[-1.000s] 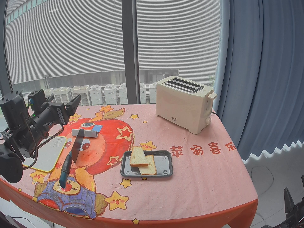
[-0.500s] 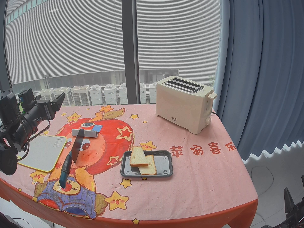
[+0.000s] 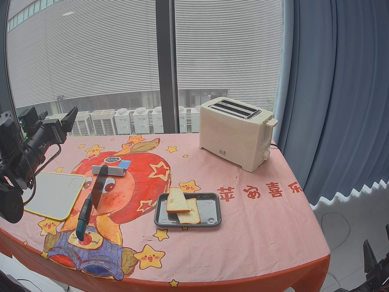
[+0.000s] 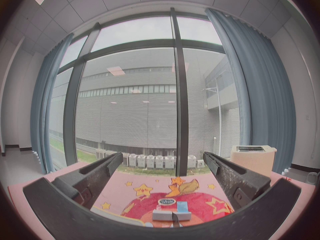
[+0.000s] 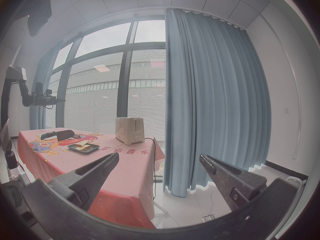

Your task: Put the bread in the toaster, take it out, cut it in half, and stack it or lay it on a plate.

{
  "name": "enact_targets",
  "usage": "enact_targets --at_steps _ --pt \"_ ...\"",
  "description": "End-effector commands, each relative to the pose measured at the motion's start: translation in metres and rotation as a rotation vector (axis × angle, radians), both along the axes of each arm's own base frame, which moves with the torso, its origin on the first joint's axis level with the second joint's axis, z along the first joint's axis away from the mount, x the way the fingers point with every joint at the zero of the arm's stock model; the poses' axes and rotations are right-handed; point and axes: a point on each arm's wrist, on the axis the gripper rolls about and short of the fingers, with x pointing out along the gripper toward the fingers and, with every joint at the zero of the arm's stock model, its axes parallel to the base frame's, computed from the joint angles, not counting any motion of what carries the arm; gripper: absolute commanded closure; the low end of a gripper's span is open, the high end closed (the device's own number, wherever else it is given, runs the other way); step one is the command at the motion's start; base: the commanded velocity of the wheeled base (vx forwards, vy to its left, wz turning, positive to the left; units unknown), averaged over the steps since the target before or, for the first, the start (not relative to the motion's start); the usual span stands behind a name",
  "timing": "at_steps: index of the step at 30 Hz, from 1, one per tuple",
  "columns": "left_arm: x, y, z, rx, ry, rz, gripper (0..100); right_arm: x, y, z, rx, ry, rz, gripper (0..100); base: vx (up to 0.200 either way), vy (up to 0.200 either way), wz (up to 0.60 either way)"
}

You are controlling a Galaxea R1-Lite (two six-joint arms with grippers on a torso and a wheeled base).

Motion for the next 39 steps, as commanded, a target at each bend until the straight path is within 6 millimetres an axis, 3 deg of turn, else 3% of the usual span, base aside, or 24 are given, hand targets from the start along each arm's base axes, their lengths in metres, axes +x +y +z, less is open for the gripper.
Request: enact_targets --at_steps 1,13,26,39 --pt "0.002 0.000 -0.002 -0.002 -0.003 0.005 0 0.000 0.000 -0.005 0.000 0.004 0.000 0 0.000 0.000 0.00" --pt "-0.006 0.018 -0.010 0.100 0.035 0.077 0 0.000 0.000 -0.005 0.000 0.004 0.000 0 0.000 0.000 0.00" --pt "-0.015 0.018 -0.016 0.096 -0.016 0.040 0 0.000 0.000 -0.005 0.000 0.004 0.000 0 0.000 0.000 0.00" --pt "-0.055 0.014 -0.006 0.075 -0.122 0.033 0 0.000 0.000 -0.005 0.000 0.004 0.000 0 0.000 0.000 0.00"
